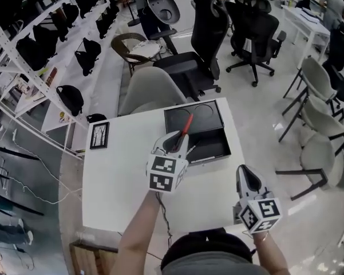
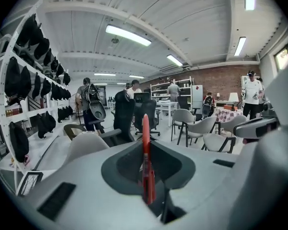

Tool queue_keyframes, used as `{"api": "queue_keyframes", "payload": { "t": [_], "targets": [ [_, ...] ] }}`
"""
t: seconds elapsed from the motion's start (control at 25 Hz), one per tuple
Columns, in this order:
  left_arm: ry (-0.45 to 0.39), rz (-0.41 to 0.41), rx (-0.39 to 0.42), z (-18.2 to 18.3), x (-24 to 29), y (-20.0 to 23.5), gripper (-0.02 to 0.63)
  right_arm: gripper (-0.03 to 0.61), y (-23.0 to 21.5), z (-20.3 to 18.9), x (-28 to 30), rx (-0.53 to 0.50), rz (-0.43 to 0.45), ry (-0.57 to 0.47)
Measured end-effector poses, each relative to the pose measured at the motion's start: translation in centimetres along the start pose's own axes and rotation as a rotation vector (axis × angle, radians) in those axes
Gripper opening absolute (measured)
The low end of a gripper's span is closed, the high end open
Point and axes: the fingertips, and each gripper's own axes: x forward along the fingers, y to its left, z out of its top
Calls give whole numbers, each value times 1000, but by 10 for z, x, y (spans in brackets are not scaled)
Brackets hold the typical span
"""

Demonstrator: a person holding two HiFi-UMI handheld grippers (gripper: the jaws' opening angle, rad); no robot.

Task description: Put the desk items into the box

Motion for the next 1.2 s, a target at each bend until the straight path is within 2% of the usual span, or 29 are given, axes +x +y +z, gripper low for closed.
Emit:
{"api": "queue_keyframes", "payload": {
  "t": [0.24,0.56,0.96,1.2],
  "targets": [
    [64,-111,-15,-20,32,-16,51,23,-9,-2,-7,7,-61,-6],
    [153,-208,42,-46,62,-41,51,23,-22,-6,-16,35,-125,-5],
    [262,-274,105,-79,79,-55,51,23,-29,-13,-21,51,-162,7],
    [355,-322,167,-101,86,-67,51,21,-32,-16,-21,59,-173,10]
  ]
}}
